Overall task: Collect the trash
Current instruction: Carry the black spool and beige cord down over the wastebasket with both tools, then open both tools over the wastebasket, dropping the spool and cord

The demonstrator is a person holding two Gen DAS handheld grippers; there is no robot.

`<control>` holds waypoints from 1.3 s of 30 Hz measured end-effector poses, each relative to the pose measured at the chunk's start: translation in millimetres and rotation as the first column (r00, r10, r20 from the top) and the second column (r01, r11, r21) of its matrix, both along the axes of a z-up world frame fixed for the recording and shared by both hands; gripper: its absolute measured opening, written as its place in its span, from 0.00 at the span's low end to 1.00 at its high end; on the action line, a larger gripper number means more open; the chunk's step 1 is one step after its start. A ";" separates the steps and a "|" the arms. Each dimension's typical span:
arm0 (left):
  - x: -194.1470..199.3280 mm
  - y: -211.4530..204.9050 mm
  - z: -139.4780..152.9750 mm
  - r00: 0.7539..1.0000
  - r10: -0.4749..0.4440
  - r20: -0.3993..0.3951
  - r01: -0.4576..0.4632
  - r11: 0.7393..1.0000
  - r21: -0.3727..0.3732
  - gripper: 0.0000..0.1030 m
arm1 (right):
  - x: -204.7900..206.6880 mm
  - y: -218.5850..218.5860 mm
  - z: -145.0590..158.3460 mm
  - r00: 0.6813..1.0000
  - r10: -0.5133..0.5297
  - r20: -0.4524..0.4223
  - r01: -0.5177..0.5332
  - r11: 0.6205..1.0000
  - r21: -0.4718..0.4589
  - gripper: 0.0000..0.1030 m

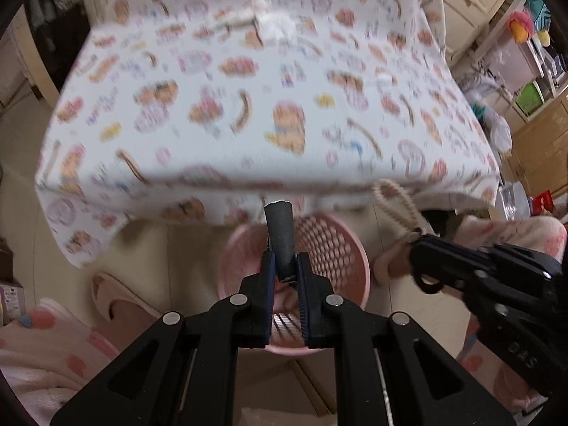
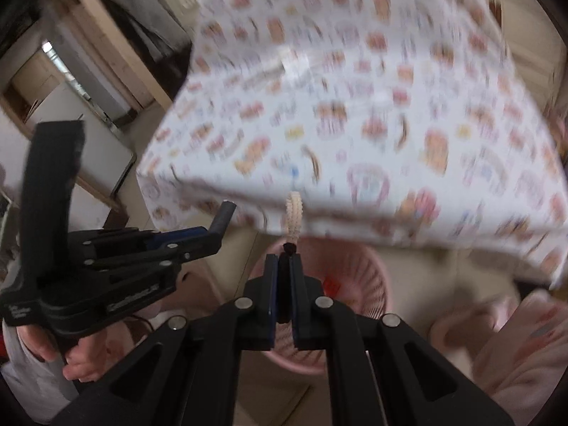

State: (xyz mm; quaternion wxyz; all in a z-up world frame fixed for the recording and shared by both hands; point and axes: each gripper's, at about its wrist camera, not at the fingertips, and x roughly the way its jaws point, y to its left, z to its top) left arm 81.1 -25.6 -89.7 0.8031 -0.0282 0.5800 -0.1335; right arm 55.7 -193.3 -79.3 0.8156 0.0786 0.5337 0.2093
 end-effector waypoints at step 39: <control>-0.7 -15.1 -141.4 0.889 0.027 -0.457 0.043 0.989 0.141 0.13 | -2.8 -12.0 -206.4 0.755 -0.196 -0.626 0.105 0.978 -0.180 0.07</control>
